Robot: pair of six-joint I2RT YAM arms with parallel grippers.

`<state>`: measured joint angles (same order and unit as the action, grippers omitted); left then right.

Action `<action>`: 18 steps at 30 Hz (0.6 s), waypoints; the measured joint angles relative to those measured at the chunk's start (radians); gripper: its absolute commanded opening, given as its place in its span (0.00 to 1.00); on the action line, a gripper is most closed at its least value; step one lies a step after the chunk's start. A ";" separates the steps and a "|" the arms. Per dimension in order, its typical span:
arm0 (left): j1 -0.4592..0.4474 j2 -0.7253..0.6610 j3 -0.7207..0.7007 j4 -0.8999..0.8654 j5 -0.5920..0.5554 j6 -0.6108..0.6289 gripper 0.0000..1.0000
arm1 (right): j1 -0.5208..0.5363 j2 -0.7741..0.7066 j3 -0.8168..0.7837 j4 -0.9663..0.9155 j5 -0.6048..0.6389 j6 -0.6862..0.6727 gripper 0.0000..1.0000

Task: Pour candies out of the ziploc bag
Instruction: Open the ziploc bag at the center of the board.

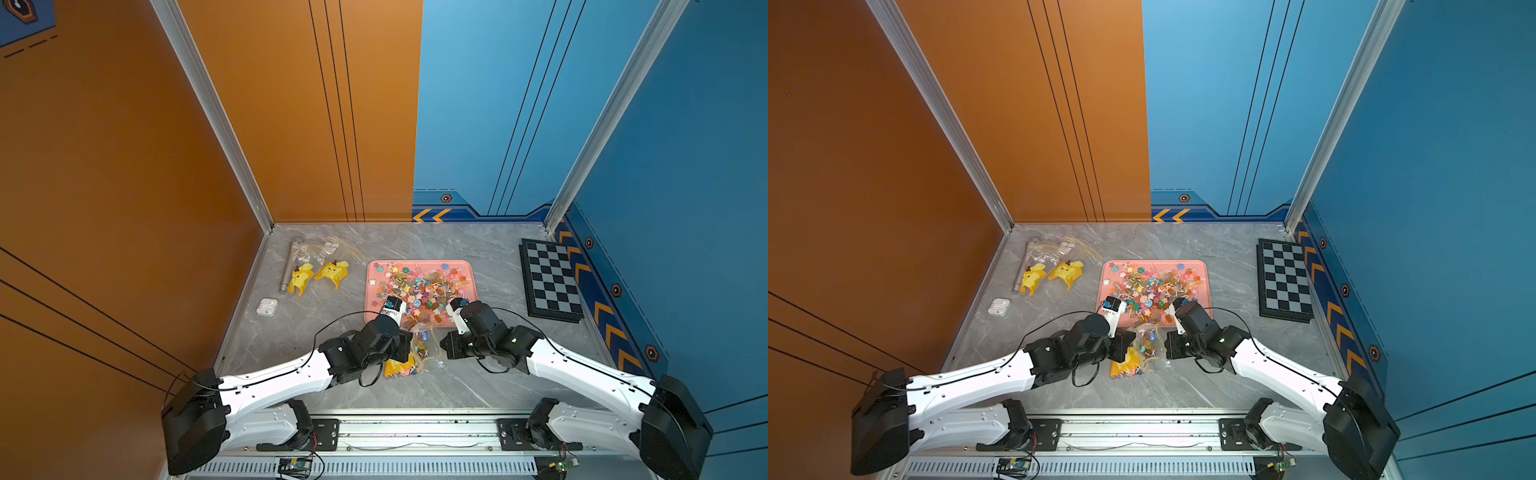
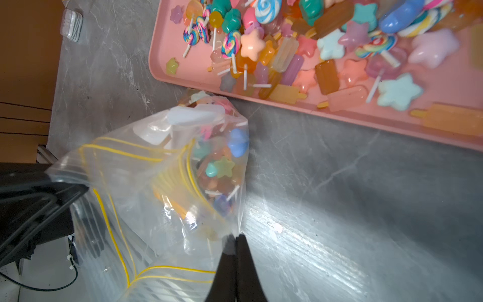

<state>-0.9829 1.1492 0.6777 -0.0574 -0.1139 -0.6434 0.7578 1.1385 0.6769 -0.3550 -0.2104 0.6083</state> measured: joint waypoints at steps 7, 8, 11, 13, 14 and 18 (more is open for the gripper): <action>0.000 -0.048 0.087 -0.095 -0.006 0.042 0.00 | -0.002 -0.052 0.051 -0.067 0.008 -0.030 0.00; 0.000 -0.056 0.095 -0.108 -0.006 0.047 0.00 | -0.004 -0.059 0.054 -0.076 0.008 -0.034 0.00; 0.000 -0.068 0.117 -0.149 -0.006 0.057 0.00 | -0.011 -0.073 0.055 -0.093 0.010 -0.037 0.00; 0.000 -0.069 0.129 -0.169 -0.006 0.062 0.00 | -0.014 -0.077 0.055 -0.104 0.012 -0.037 0.00; 0.000 -0.069 0.134 -0.180 -0.006 0.064 0.00 | -0.015 -0.078 0.055 -0.108 0.013 -0.037 0.00; 0.000 -0.072 0.140 -0.201 -0.003 0.072 0.00 | -0.019 -0.082 0.054 -0.111 0.016 -0.037 0.00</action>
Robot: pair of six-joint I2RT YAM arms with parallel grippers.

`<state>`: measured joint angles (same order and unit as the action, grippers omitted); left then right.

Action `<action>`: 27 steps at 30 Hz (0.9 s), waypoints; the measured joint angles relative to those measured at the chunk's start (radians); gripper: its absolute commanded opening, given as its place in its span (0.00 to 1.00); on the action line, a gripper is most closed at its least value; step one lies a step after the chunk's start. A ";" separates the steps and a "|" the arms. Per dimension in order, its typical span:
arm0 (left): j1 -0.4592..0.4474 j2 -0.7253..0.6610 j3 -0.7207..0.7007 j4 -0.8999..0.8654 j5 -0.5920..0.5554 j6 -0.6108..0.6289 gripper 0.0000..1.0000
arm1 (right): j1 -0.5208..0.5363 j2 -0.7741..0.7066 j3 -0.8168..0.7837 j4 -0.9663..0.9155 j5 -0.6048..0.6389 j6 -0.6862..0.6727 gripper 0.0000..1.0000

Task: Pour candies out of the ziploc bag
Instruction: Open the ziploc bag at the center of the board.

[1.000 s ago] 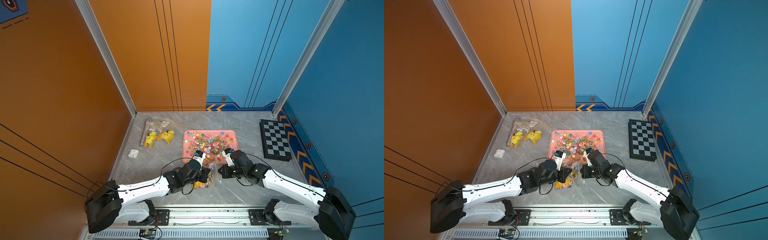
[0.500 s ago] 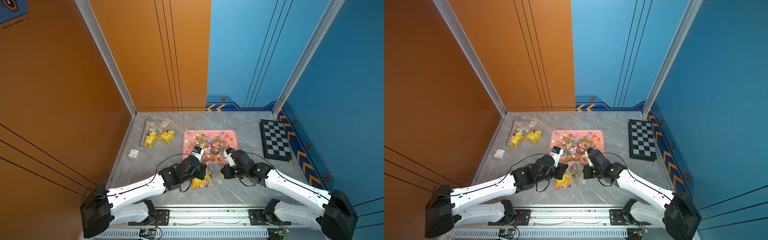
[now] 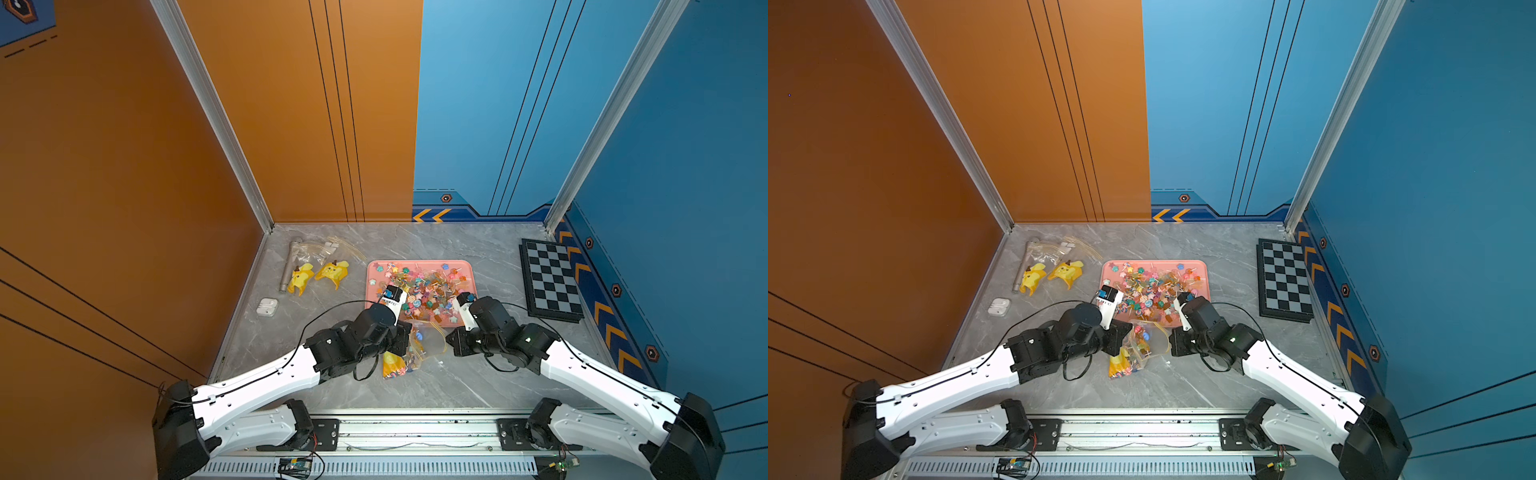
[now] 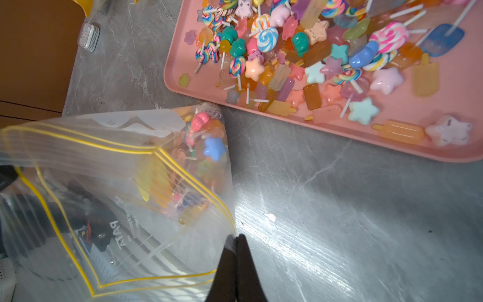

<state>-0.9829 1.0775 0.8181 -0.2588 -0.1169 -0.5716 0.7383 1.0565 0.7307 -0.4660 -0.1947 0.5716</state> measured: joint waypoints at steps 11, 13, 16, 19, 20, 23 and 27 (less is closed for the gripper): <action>-0.001 0.000 0.020 -0.018 0.054 0.005 0.10 | -0.019 -0.009 -0.002 -0.025 0.066 0.001 0.10; 0.000 -0.005 0.020 -0.016 0.054 0.000 0.16 | -0.021 -0.010 -0.002 -0.034 0.077 0.001 0.17; 0.005 -0.027 0.020 -0.015 0.053 -0.013 0.25 | -0.041 -0.012 -0.002 -0.056 0.092 0.002 0.24; 0.019 -0.056 0.020 -0.014 0.045 -0.023 0.29 | -0.074 -0.021 -0.002 -0.074 0.102 0.004 0.27; 0.027 -0.066 0.018 -0.011 0.042 -0.027 0.30 | -0.082 -0.024 -0.002 -0.078 0.103 0.004 0.28; 0.050 -0.099 0.001 0.003 0.035 -0.039 0.32 | -0.106 -0.039 -0.002 -0.091 0.103 0.003 0.32; 0.090 -0.136 -0.053 0.010 0.034 -0.074 0.38 | -0.139 -0.075 -0.002 -0.117 0.099 -0.005 0.39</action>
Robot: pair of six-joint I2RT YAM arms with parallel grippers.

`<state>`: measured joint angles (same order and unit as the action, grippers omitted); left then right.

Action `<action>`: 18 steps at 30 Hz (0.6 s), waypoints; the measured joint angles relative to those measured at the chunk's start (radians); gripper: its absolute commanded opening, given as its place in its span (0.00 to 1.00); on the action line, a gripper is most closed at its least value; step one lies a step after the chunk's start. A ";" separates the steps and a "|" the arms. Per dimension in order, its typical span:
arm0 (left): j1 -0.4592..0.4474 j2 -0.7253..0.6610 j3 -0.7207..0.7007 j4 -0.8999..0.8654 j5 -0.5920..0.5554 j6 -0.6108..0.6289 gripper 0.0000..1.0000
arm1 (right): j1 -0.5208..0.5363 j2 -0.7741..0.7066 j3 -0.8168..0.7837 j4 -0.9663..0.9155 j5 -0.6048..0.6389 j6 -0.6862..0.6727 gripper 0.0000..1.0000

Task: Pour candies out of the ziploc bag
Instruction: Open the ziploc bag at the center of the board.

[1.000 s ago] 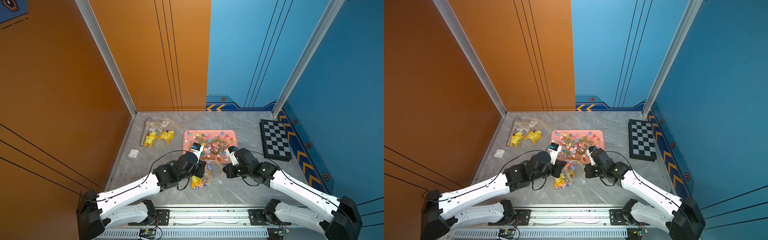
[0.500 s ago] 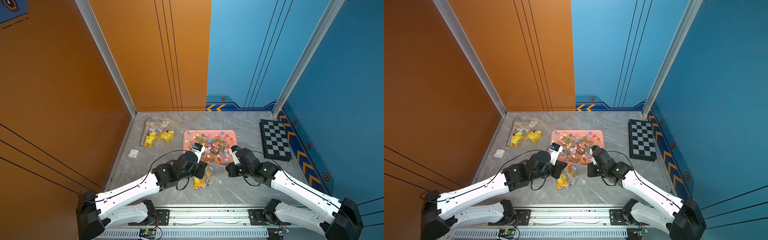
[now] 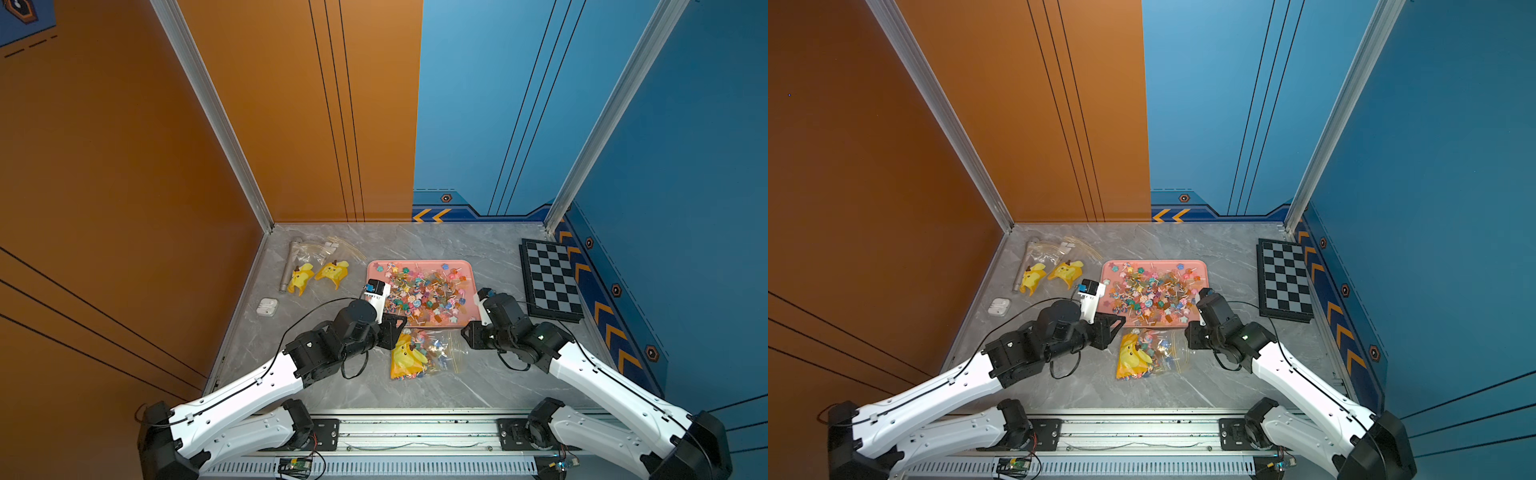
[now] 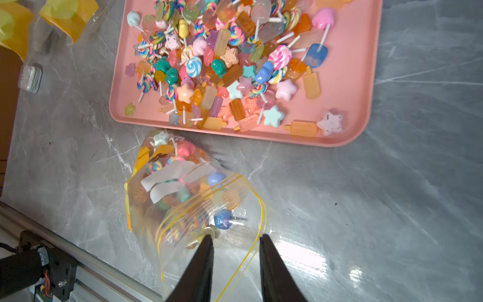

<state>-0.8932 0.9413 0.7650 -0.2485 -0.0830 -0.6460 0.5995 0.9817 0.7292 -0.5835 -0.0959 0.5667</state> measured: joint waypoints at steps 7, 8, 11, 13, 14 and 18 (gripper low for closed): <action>0.084 -0.045 -0.157 0.016 0.016 -0.092 0.46 | -0.037 -0.082 0.000 -0.020 -0.093 -0.021 0.50; 0.093 -0.048 -0.177 0.020 0.021 -0.105 0.47 | -0.037 -0.087 0.000 -0.020 -0.113 -0.021 0.51; 0.114 -0.058 -0.239 0.038 0.043 -0.146 0.50 | -0.036 -0.090 -0.002 -0.015 -0.172 -0.015 0.51; 0.122 -0.059 -0.279 0.068 0.060 -0.175 0.51 | -0.032 -0.089 -0.018 0.003 -0.202 -0.003 0.51; 0.124 -0.059 -0.295 0.081 0.068 -0.188 0.52 | -0.031 -0.087 -0.031 0.016 -0.216 0.006 0.51; 0.129 -0.056 -0.359 0.142 0.099 -0.235 0.55 | -0.029 -0.060 -0.096 0.095 -0.272 0.058 0.51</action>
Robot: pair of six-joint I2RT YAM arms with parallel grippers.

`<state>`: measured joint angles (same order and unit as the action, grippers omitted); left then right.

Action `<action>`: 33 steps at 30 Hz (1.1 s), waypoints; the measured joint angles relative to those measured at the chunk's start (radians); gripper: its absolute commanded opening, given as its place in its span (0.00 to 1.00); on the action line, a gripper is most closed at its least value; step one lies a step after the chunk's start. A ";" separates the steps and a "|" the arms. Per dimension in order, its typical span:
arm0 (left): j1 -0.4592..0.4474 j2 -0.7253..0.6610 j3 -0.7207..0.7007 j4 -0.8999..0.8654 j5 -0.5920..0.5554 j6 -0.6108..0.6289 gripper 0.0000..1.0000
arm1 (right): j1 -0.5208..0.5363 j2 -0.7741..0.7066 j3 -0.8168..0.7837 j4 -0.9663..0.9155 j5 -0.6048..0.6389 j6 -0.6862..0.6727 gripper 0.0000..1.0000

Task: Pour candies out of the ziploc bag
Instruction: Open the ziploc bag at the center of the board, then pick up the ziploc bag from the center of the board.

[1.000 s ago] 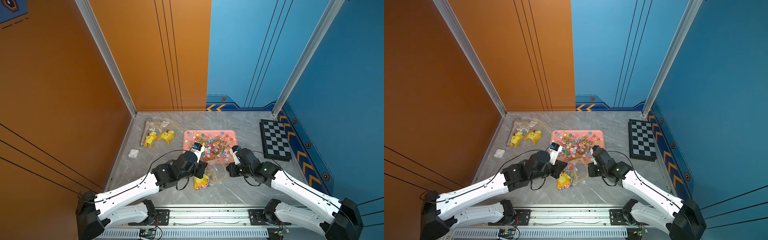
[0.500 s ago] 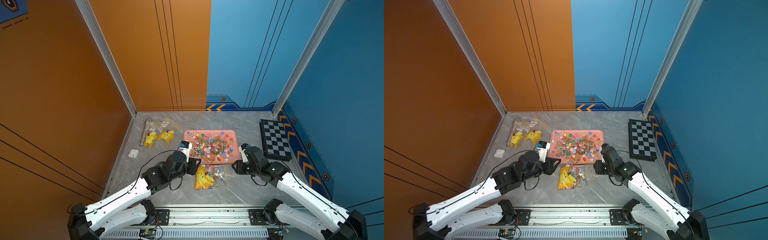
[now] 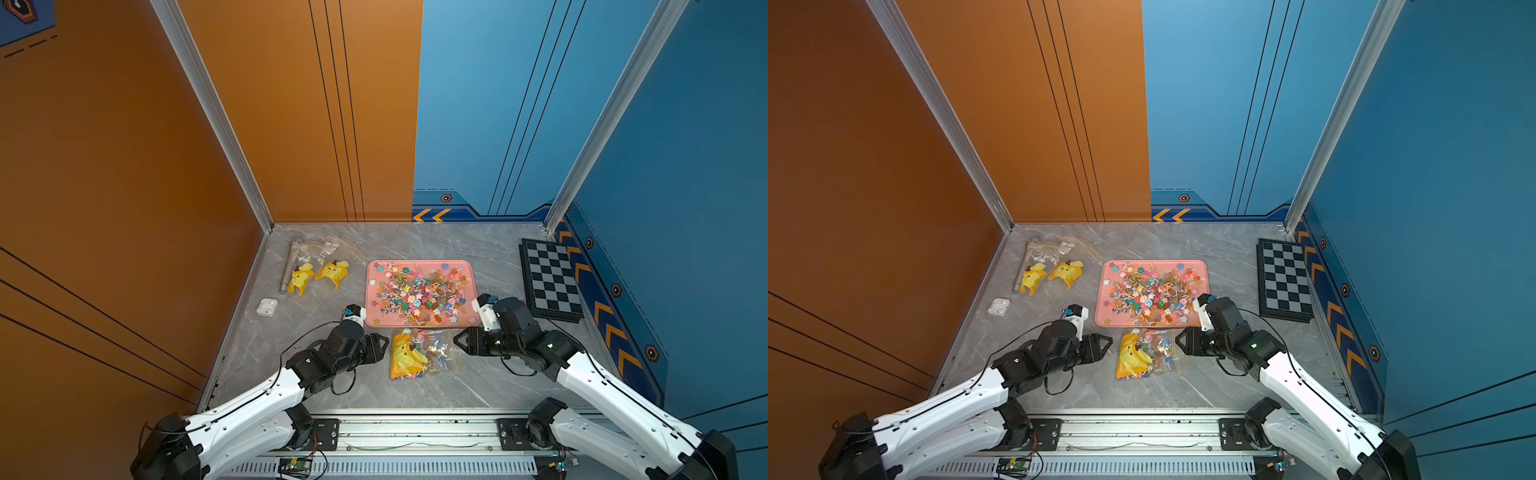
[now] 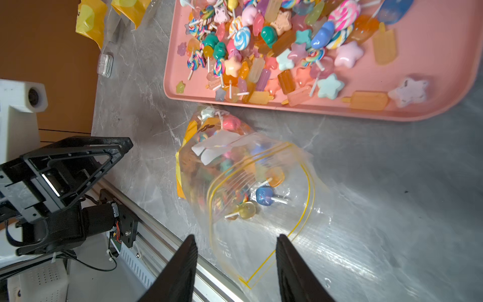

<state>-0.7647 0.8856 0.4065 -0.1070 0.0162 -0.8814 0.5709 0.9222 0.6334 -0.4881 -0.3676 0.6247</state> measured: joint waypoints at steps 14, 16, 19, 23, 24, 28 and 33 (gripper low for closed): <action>0.011 0.058 -0.123 0.185 0.066 -0.084 0.58 | 0.026 0.124 -0.032 0.212 -0.043 0.131 0.02; 0.011 0.070 -0.133 0.208 0.072 -0.089 0.59 | 0.026 0.131 -0.031 0.212 -0.040 0.143 0.00; 0.011 0.079 -0.145 0.240 0.077 -0.097 0.61 | 0.027 0.130 -0.029 0.212 -0.038 0.143 0.00; 0.011 0.092 -0.159 0.290 0.089 -0.108 0.66 | 0.032 0.111 -0.028 0.212 -0.028 0.143 0.00; 0.011 0.100 -0.159 0.303 0.094 -0.109 0.66 | 0.034 0.103 -0.028 0.212 -0.024 0.144 0.00; 0.010 0.160 -0.159 0.356 0.115 -0.111 0.68 | 0.038 0.088 -0.023 0.212 -0.021 0.144 0.00; -0.003 0.269 -0.158 0.426 0.145 -0.115 0.68 | 0.044 0.090 -0.020 0.212 -0.020 0.153 0.00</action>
<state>-0.7681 1.1545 0.2489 0.3191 0.1612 -0.9966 0.6151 1.0119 0.6136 -0.2760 -0.3878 0.7776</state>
